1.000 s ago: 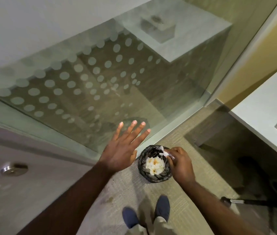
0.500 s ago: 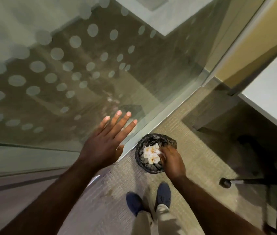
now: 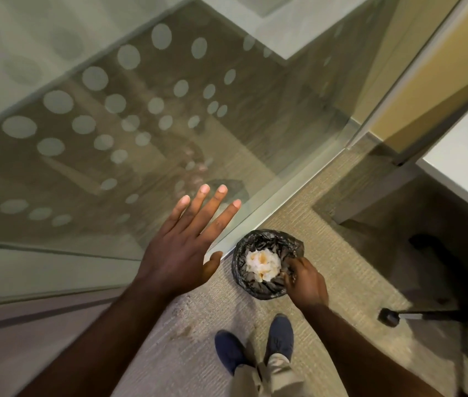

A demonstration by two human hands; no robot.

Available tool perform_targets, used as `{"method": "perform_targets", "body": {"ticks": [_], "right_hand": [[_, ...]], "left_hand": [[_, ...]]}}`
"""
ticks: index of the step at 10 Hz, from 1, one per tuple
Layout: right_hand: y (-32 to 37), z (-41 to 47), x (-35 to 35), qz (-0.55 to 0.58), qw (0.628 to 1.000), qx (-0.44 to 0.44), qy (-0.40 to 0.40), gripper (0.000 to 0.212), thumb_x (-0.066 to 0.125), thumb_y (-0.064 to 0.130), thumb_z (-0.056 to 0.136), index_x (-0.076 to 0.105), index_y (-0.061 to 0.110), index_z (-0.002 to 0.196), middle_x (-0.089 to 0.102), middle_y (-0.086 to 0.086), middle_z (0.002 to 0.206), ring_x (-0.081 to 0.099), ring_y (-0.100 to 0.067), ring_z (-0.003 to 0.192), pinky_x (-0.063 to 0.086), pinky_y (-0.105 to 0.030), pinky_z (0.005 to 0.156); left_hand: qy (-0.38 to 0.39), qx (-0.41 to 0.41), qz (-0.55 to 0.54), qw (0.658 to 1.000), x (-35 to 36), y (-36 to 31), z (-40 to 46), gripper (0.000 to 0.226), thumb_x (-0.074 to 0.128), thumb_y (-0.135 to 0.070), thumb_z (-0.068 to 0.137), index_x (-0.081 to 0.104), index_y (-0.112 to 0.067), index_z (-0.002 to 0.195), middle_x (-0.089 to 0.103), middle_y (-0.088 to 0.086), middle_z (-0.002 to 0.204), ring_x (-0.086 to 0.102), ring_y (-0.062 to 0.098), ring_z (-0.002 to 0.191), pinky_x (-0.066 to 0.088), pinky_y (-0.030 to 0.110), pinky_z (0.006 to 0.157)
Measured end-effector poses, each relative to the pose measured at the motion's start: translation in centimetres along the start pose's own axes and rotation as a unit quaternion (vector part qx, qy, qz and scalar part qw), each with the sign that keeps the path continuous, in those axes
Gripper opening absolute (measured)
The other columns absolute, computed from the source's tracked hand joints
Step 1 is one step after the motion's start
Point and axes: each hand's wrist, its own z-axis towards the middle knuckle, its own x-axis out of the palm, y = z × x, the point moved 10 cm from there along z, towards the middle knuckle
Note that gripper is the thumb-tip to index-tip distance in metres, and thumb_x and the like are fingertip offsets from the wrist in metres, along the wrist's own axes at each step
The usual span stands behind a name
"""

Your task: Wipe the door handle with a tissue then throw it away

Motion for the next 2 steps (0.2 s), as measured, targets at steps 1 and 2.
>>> {"method": "perform_targets", "body": {"ticks": [1, 2], "right_hand": [[0.3, -0.6, -1.3, 0.000, 1.000, -0.016, -0.015, 0.030, 0.064, 0.019, 0.085, 0.065, 0.015, 0.114, 0.063, -0.006, 0.115, 0.061, -0.025, 0.098, 0.050, -0.034, 0.081], [0.8, -1.7, -4.1, 0.030, 0.997, -0.045, -0.057, 0.027, 0.064, 0.015, 0.085, 0.066, 0.016, 0.112, 0.064, -0.005, 0.113, 0.062, -0.024, 0.094, 0.051, -0.033, 0.081]], "left_hand": [[0.002, -0.002, -0.008, 1.000, -0.6, 0.0, 0.1, 0.100, 0.065, -0.046, 0.077, 0.014, -0.024, 0.160, 0.019, 0.007, 0.167, 0.012, 0.025, 0.154, 0.005, 0.038, 0.125], [0.018, -0.025, -0.024, 0.999, -1.6, -0.9, -0.1, 0.099, 0.065, -0.046, 0.075, 0.016, -0.023, 0.159, 0.020, 0.008, 0.166, 0.017, 0.027, 0.153, 0.019, 0.046, 0.123]]}}
